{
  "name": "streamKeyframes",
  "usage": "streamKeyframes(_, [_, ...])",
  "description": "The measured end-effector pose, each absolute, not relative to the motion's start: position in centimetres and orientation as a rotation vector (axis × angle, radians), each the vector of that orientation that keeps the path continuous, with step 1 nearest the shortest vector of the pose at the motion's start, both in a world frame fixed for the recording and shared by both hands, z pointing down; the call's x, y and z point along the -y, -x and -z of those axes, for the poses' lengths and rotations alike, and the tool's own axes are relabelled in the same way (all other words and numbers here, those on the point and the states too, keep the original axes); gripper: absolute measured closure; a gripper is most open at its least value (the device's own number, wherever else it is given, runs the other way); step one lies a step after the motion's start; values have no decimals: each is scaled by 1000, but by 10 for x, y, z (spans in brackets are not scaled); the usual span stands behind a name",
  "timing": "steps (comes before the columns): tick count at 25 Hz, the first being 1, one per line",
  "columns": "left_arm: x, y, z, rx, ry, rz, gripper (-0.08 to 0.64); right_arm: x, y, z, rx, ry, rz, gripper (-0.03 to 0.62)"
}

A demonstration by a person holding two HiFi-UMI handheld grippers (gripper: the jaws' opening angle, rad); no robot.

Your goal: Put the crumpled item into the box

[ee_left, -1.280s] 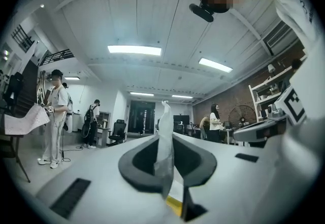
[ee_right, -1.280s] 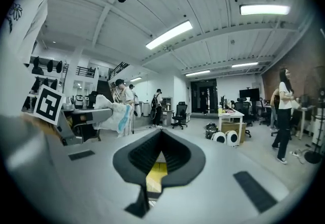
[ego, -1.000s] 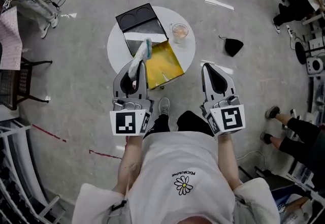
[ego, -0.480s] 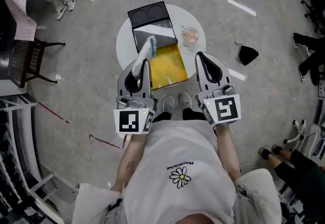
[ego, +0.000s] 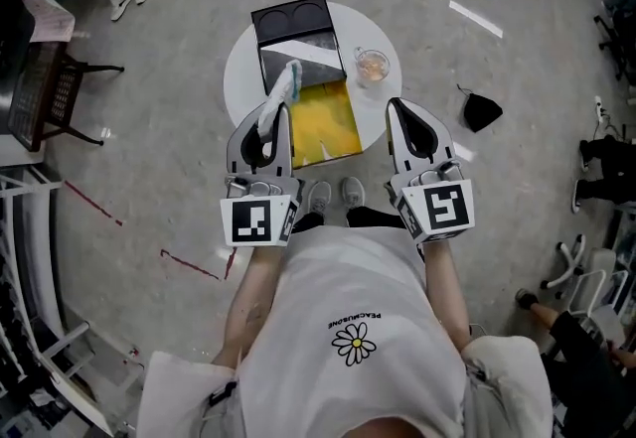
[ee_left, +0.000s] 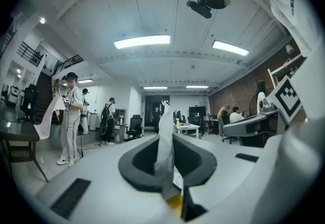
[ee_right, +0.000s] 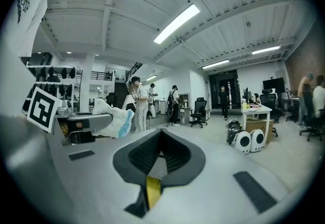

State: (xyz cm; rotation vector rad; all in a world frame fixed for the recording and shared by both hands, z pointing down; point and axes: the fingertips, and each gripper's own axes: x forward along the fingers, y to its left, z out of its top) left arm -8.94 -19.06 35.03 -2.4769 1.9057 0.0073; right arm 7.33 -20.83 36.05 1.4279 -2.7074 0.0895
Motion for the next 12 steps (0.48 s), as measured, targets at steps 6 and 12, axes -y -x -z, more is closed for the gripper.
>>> streamKeyframes(6, [204,69,-379,-1706,2483,400,522,207,-68,-368,2690,-1368,-114,591])
streamKeyframes(12, [230,55,-460,-1412,2453,906,523,203,-65,-378,2669,-1344,-136,591])
